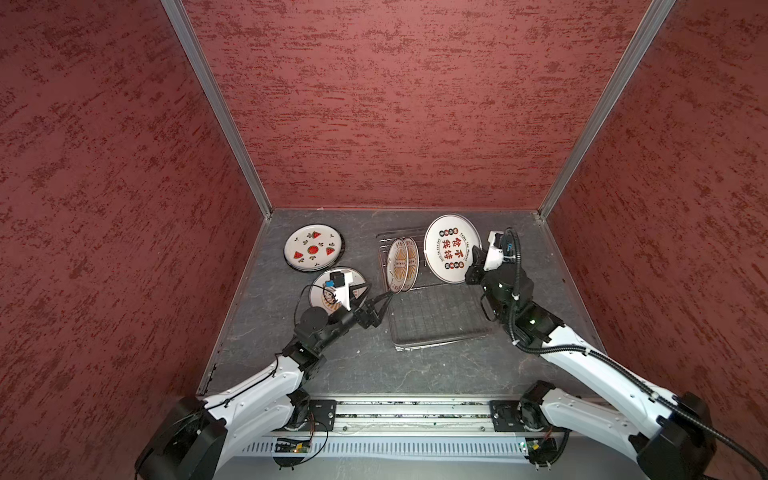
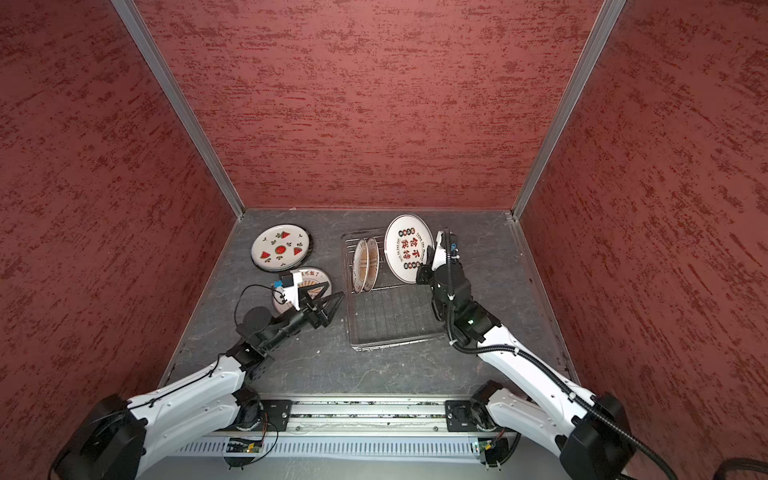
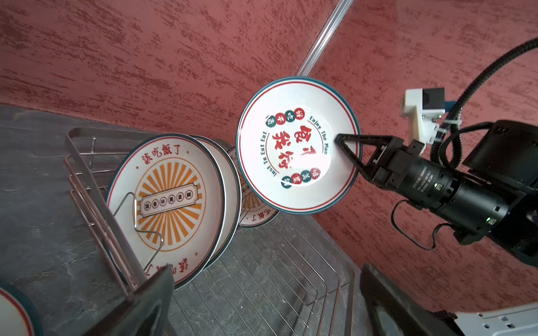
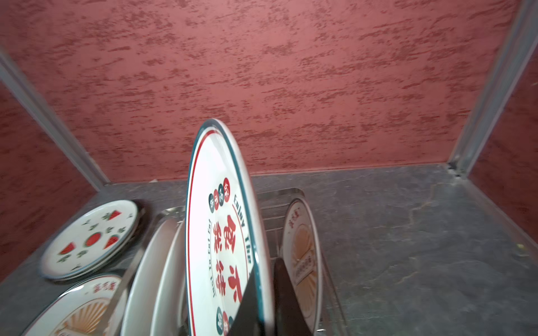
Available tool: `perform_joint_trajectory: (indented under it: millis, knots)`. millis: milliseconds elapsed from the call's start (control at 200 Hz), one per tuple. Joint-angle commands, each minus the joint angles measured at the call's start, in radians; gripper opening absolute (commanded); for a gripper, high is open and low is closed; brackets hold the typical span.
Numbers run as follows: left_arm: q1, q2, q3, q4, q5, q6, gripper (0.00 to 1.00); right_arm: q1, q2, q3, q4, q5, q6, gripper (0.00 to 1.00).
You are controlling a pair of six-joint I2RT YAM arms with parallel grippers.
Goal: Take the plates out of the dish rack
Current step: 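Lift the 'Enjoy The Moment' plate up out of the rack with the right gripper, then carry the plate toward the left gripper while the left gripper grasps its rim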
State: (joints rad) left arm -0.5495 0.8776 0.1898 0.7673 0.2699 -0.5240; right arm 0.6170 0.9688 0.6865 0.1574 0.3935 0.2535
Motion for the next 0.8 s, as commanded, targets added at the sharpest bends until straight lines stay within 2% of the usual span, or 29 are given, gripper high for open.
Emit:
perform_joint_trajectory:
  millis: [0,205,401,526,661,741,797]
  knots:
    - [0.021,-0.042,-0.021,-0.005,0.106,-0.041,0.99,-0.005,-0.089,-0.054,0.189,-0.208,0.083,0.00]
    - [0.023,-0.033,-0.044,0.091,0.172,-0.064,0.99,-0.005,-0.143,-0.138,0.304,-0.406,0.165,0.00]
    - [-0.006,-0.028,-0.031,0.049,0.087,-0.102,0.99,-0.005,-0.080,-0.212,0.508,-0.593,0.237,0.00]
    - [-0.033,-0.040,-0.018,0.010,0.041,-0.085,1.00,-0.005,-0.027,-0.240,0.605,-0.631,0.268,0.00]
    - [-0.055,-0.043,0.000,-0.027,0.010,-0.091,0.93,-0.005,-0.014,-0.253,0.619,-0.624,0.256,0.00]
    - [-0.071,-0.040,0.023,-0.083,-0.034,-0.089,0.85,-0.005,-0.022,-0.271,0.645,-0.648,0.261,0.00]
    - [-0.079,-0.026,0.023,-0.069,-0.045,-0.090,0.76,-0.005,-0.024,-0.286,0.675,-0.659,0.270,0.00]
